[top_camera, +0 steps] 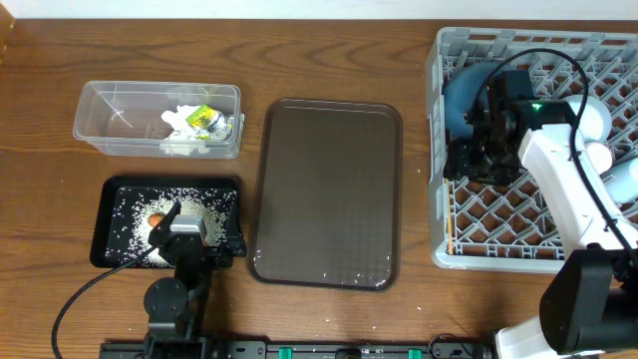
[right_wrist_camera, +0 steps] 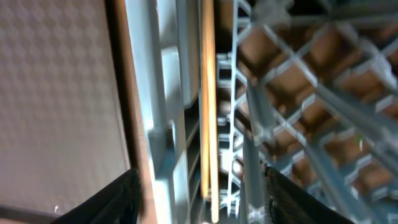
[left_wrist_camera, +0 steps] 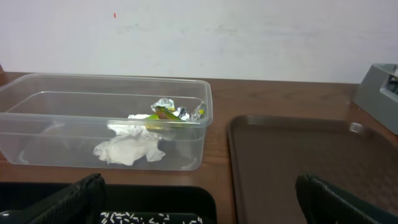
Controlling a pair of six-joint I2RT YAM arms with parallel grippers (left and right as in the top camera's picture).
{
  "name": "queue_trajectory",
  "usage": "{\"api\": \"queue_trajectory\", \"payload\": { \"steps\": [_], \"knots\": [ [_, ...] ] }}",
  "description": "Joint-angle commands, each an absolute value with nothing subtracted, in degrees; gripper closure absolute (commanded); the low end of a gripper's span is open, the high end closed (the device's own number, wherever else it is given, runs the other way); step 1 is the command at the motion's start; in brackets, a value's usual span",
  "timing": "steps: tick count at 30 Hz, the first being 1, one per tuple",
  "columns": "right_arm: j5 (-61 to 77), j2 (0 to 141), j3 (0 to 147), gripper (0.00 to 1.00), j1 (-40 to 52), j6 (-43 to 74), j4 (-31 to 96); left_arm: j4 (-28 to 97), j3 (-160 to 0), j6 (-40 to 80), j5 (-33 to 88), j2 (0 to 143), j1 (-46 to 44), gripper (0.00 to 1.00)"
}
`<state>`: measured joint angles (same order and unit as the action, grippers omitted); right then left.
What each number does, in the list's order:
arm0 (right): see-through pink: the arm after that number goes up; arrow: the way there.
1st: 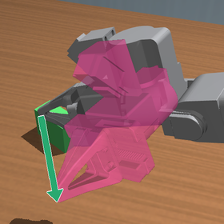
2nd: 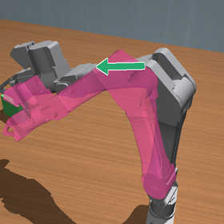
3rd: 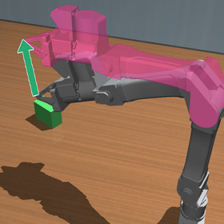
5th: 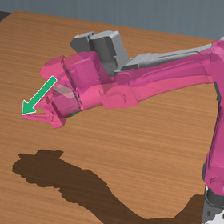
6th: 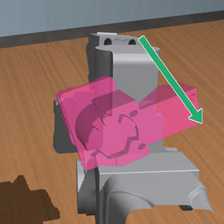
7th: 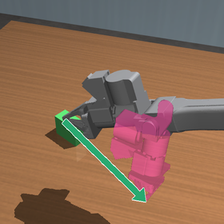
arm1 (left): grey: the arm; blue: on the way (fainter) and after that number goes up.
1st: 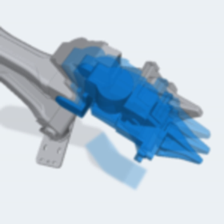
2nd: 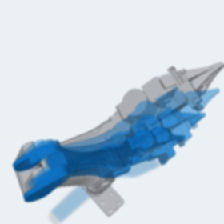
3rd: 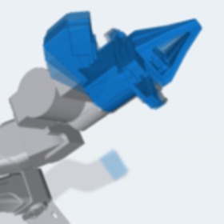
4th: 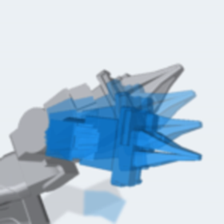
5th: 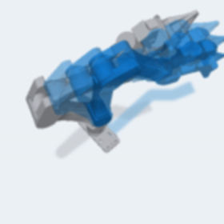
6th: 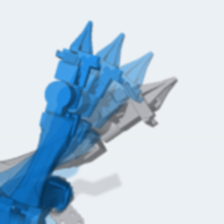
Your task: Sort waste into correct bins and load items into the dishwasher rack
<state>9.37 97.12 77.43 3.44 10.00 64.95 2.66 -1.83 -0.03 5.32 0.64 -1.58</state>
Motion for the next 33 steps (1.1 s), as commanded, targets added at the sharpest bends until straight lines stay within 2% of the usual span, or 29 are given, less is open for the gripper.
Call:
{"api": "queue_trajectory", "payload": {
  "steps": [1,4,7,13,14,15,22,33],
  "knots": [
    [9.45,94.96,82.78,0.41,3.40,12.16,67.92,3.55,-0.23,-0.40,5.10,0.60,-1.26,0.01],
    [9.45,91.13,85.67,0.40,3.40,12.19,71.79,3.53,-0.23,-0.40,5.10,0.60,-1.26,0.01],
    [9.43,85.30,86.08,0.33,3.40,14.20,74.15,3.53,-0.23,-0.40,5.10,0.60,-1.26,0.01],
    [8.05,71.11,83.07,0.28,4.82,15.66,73.84,3.55,-0.23,-0.40,5.10,0.60,-1.26,0.01],
    [7.94,68.93,82.00,0.23,5.28,15.73,73.01,3.53,-0.23,-0.40,5.10,0.60,-1.26,0.01],
    [7.94,66.85,80.73,0.01,5.80,15.88,72.14,3.55,-0.23,-0.40,5.10,0.60,-1.26,0.01],
    [7.70,56.16,69.89,0.01,7.38,17.78,68.10,3.55,-0.23,-0.40,5.10,0.60,-1.26,0.01],
    [5.93,54.76,67.26,0.01,7.38,17.52,76.99,3.53,-0.23,-0.40,5.10,0.60,-1.26,0.01]
  ]
}}
